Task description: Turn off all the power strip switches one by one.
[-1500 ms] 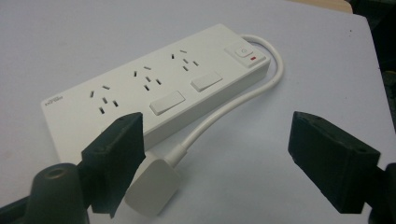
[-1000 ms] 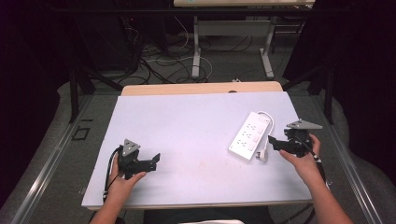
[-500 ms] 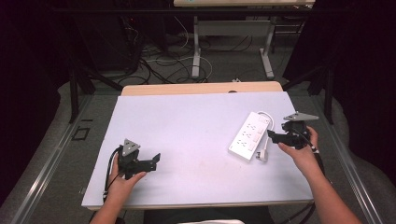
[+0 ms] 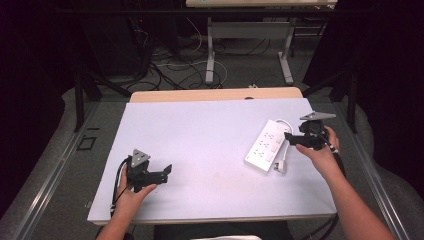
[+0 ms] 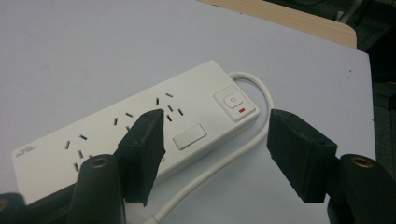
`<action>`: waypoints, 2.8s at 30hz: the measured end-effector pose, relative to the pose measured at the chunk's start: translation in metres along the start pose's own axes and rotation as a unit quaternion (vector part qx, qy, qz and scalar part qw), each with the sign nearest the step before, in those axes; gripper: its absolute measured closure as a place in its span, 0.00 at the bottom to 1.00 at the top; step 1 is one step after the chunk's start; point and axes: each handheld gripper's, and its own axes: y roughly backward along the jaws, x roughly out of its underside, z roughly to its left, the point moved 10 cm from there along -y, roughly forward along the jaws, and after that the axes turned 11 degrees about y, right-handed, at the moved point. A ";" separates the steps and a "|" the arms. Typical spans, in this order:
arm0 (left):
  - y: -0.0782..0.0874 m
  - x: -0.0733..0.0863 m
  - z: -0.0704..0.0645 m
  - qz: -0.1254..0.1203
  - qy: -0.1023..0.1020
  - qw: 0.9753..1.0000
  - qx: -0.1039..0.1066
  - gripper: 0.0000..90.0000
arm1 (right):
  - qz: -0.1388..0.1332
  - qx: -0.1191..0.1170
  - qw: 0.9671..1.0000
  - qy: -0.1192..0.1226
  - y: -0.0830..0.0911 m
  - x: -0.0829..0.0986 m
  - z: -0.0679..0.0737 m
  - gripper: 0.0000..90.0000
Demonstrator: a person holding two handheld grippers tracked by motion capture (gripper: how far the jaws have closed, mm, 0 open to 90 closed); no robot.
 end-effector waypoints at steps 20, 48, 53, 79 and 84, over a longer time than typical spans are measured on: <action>0.000 0.000 0.000 0.001 0.002 1.000 0.000 0.02 | 0.006 -0.007 1.000 0.005 -0.030 -0.014 -0.013 0.48; -0.001 0.001 0.002 0.003 -0.001 1.000 -0.001 0.02 | 0.044 -0.008 0.999 -0.018 -0.068 -0.006 -0.029 0.84; -0.002 0.001 0.002 0.005 -0.002 1.000 -0.002 0.02 | 0.055 -0.003 0.998 -0.031 -0.073 -0.002 -0.031 0.89; -0.003 0.003 0.003 0.009 0.003 1.000 -0.003 0.03 | 0.070 -0.011 0.997 -0.041 -0.096 0.007 -0.032 1.00; -0.003 0.003 0.003 0.009 0.003 1.000 -0.004 0.03 | 0.069 -0.015 0.997 -0.039 -0.098 0.007 -0.032 1.00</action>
